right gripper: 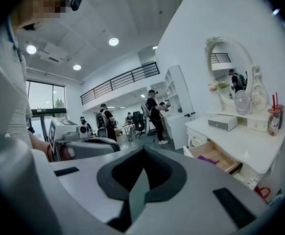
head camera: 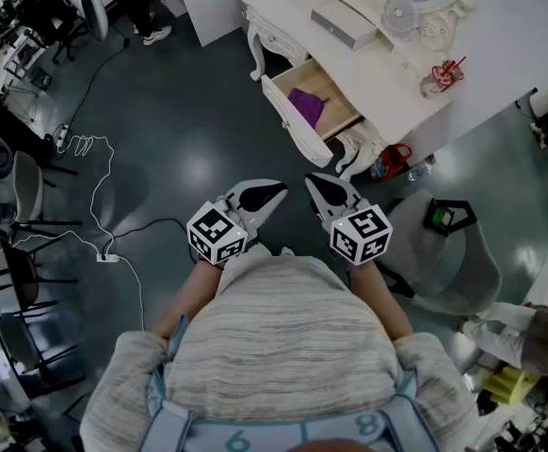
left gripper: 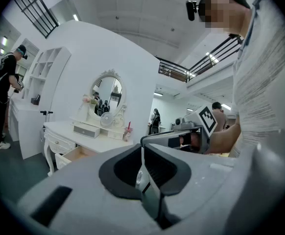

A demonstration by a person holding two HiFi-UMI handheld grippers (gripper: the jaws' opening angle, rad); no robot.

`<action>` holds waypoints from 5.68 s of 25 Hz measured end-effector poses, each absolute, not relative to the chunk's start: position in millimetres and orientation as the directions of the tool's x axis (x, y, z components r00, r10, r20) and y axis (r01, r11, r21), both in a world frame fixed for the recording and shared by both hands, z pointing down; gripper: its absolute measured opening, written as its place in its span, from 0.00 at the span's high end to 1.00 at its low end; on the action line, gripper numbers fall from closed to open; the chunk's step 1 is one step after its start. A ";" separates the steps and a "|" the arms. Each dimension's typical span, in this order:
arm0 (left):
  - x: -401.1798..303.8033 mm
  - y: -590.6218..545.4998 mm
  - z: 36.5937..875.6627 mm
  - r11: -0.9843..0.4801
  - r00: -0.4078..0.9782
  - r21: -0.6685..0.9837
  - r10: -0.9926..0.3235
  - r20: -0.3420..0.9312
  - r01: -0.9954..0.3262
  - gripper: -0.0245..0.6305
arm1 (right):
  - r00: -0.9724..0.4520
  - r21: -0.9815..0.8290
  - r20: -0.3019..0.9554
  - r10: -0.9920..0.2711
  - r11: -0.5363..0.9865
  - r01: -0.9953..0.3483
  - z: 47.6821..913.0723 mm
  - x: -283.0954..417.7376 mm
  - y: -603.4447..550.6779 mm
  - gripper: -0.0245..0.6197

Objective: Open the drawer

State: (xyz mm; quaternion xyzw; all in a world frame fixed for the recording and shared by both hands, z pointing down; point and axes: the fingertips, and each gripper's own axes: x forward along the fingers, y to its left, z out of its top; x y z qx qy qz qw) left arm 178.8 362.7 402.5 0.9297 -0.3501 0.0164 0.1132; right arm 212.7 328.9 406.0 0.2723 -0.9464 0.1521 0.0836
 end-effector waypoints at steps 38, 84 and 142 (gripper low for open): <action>173.4 334.2 403.1 -0.707 0.733 0.206 -0.674 0.094 -0.676 0.92 | -0.879 -0.273 0.190 -0.437 0.837 -0.474 398.9 203.1 308.0 0.95; 57.9 131.9 420.7 -0.742 0.774 0.225 -0.623 0.116 -0.631 0.92 | -0.838 -0.295 0.209 -0.503 0.785 -0.545 416.0 94.9 123.9 0.95; -48.1 -111.0 446.2 -0.756 0.782 0.199 -0.603 0.157 -0.623 0.92 | -0.789 -0.269 0.255 -0.559 0.743 -0.613 429.1 -10.3 -105.3 0.95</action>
